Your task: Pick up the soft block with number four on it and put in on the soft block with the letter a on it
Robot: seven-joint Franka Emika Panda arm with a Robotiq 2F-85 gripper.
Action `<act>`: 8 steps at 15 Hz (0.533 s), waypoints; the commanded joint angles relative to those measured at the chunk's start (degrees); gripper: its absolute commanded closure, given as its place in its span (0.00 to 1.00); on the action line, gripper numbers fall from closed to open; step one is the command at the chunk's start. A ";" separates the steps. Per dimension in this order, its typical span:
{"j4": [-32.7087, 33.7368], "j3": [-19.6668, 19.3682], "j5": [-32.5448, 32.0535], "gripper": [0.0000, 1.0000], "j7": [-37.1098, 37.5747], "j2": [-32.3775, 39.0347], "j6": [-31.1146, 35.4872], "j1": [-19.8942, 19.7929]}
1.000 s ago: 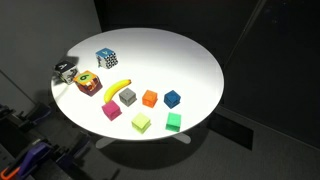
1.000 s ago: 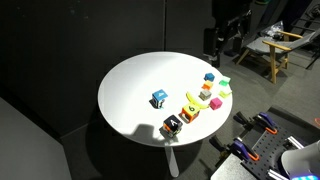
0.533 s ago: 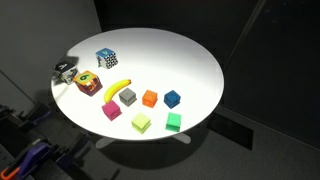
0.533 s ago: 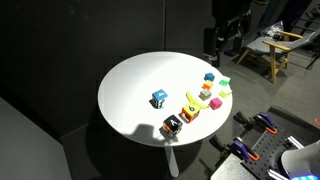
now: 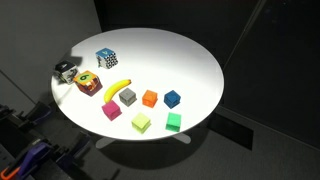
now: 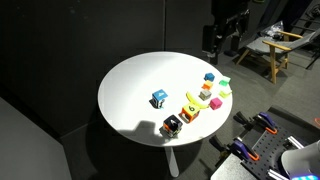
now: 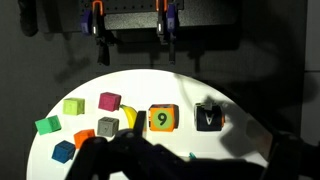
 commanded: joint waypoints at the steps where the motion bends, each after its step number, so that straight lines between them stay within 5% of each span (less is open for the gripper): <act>1: 0.93 -2.24 0.66 0.00 -2.90 0.99 3.65 0.62; 8: 1.48 -4.44 -0.03 0.00 -8.35 7.15 16.21 0.43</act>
